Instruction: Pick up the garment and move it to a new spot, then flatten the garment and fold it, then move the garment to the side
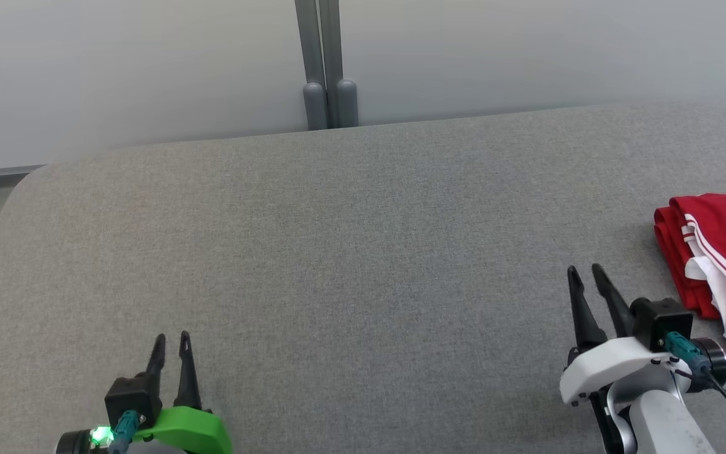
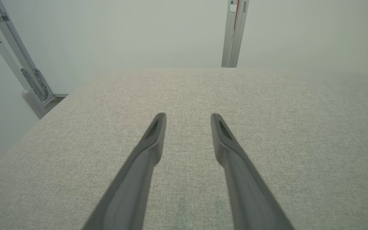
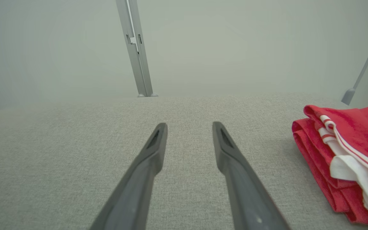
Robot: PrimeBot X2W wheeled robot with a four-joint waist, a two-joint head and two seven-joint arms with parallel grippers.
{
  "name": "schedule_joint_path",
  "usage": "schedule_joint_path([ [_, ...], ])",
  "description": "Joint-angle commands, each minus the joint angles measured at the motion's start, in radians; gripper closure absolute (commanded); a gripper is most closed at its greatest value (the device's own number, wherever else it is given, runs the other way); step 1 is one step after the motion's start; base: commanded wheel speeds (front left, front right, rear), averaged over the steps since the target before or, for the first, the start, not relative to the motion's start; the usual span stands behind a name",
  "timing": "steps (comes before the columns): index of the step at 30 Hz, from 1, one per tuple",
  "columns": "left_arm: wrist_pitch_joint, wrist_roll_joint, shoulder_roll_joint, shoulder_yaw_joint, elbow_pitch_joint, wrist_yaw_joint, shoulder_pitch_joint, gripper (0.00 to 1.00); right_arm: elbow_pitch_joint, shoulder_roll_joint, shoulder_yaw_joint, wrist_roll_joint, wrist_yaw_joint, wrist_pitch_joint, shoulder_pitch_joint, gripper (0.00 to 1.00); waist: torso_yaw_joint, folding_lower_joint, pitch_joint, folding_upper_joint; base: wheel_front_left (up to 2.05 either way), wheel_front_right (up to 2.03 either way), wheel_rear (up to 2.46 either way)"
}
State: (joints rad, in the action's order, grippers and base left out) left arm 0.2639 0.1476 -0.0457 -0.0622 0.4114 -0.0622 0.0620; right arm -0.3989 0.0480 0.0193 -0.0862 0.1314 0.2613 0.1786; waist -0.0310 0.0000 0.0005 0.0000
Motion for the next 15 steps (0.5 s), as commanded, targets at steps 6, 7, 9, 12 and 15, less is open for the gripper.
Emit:
schedule_joint_path([
  [6, -0.036, 0.096, 0.001, 0.023, 0.008, 0.013, 0.012, 1.0, -0.01, -0.001, 0.02, -0.099, 0.0, -0.037, 0.002, 1.0, 0.001, 0.0, 0.0, 0.0, 0.0, 0.0, 0.0],
  [7, -0.041, 0.118, 0.0, 0.025, 0.005, 0.016, 0.012, 1.0, -0.007, -0.001, 0.021, -0.122, 0.0, -0.043, 0.001, 1.0, 0.001, 0.0, 0.0, 0.0, 0.0, 0.0, 0.0],
  [9, -0.05, 0.158, 0.0, 0.028, -0.002, 0.021, 0.012, 1.0, 0.0, -0.001, 0.022, -0.164, 0.0, -0.052, -0.003, 1.0, 0.002, 0.0, 0.0, 0.0, 0.0, 0.0, 0.0],
  [12, -0.061, 0.213, 0.0, 0.032, -0.011, 0.029, 0.011, 1.0, 0.01, -0.001, 0.022, -0.221, 0.0, -0.062, -0.008, 1.0, 0.003, 0.0, 0.0, 0.0, 0.0, 0.0, 0.0],
  [15, -0.073, 0.269, 0.0, 0.036, -0.021, 0.036, 0.011, 1.0, 0.02, 0.0, 0.022, -0.281, 0.0, -0.074, -0.013, 1.0, 0.003, 0.0, 0.0, 0.0, 0.0, 0.0, 0.0],
])
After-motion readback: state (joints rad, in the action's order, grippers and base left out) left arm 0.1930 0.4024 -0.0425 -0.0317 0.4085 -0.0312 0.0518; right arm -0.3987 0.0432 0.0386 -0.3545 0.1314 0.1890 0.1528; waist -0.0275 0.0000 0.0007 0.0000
